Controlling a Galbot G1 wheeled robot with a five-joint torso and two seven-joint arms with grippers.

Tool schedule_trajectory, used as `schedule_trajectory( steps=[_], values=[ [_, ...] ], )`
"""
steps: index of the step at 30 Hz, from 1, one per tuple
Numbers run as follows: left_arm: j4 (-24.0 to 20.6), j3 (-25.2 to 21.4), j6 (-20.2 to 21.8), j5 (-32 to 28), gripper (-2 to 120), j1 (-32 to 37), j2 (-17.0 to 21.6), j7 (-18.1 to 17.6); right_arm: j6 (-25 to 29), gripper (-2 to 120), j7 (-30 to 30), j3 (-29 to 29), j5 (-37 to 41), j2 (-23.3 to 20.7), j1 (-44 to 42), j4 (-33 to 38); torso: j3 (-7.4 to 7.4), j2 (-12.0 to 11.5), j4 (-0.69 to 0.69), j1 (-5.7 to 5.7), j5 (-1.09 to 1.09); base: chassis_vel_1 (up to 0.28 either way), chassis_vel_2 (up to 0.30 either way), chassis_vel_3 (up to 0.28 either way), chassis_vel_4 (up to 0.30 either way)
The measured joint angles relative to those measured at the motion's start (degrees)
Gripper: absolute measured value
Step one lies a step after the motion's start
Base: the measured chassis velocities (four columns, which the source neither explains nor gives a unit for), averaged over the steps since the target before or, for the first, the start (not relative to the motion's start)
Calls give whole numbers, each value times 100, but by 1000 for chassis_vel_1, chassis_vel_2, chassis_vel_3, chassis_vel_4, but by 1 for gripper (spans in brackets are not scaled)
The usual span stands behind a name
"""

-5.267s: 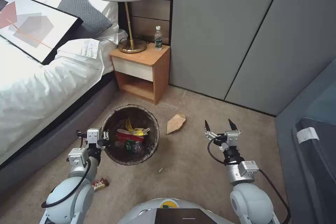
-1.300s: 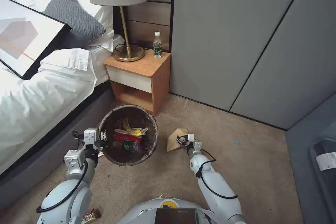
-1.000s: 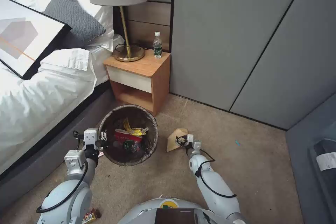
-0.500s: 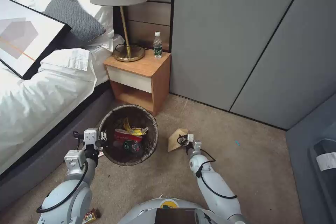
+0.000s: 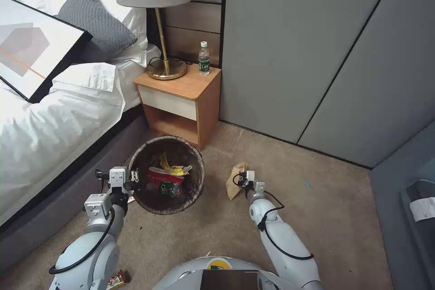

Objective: Pick up the trash bin, then pick up the garbage from the floor and place it into the trash bin.

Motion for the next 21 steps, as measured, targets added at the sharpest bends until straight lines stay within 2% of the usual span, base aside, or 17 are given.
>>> schedule_trajectory(
  steps=[10, 13, 15, 18, 19, 21],
  values=[
    [17, -8, 0, -31, 0, -21, 29, -7, -133, 0, 71, -120, -109, -540, -334, 1258, 0, 0, 0, 0, 0, 0, 0, 0, 0],
    [23, -22, 0, -51, 0, -20, 41, -17, -275, 0, 98, -197, -22, -947, -491, 2036, 0, 0, 0, 0, 1, 0, 0, 0, 0],
    [27, -27, 1, -60, 0, -19, 44, -19, -334, 0, 109, -222, 55, -1063, -534, 2275, 0, 0, 0, 0, -1, 0, 0, 0, 0],
    [55, -31, 2, -83, 0, -30, 48, -22, -580, 0, 208, -340, 446, -1530, -645, 3200, 0, 0, 0, 0, -1, 0, 0, 0, 0],
    [55, -31, 2, -83, 0, -30, 48, -22, -580, 0, 208, -340, 446, -1530, -645, 3200, 0, 0, 0, 0, -1, 0, 0, 0, 0],
    [74, -17, 9, -88, 0, -45, 49, -23, -720, 0, 276, -407, 689, -1732, -657, 3696, 0, 0, 0, 0, 1, 0, 0, 0, 0]
  ],
)
